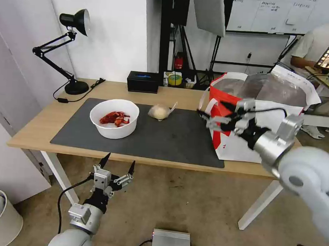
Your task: Pick up the trash from the table and place it into the takeout bag.
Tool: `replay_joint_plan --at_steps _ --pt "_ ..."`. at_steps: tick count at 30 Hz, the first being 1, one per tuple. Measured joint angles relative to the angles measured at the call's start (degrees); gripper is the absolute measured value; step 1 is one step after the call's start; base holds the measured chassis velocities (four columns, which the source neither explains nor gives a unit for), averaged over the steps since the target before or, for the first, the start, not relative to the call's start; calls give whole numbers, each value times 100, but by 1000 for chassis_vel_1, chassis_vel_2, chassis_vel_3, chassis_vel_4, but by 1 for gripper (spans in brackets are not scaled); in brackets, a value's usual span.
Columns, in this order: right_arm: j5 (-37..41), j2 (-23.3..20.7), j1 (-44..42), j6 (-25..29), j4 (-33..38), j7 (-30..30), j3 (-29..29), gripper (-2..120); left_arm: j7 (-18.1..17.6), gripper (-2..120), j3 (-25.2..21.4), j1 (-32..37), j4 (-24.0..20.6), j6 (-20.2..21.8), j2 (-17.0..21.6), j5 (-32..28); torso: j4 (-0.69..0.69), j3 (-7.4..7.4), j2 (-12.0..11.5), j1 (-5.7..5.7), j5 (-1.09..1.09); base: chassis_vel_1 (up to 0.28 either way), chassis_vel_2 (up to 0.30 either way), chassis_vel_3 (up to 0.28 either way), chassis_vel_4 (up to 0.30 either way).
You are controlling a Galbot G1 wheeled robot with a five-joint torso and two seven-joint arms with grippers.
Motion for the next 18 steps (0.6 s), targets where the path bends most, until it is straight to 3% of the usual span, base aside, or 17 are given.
replay_joint_plan --at_steps 7,10,18 --pt "-881 420 -922 1077 4 133 -79 100 1 100 -116 67 -62 -26 -19 -1 0 0 0 1 1 0 0 0 0" --pt "-1727 892 -1778 2069 -120 189 -63 100 0 100 -137 115 -66 -56 -18 -2 -1 0 -1 0 1 0 0 0 0" --pt "-2769 1702 -2901 3286 -430 253 -63 100 3 100 -109 148 -68 -92 -42 9 1 0 -1 0 1 0 0 0 0"
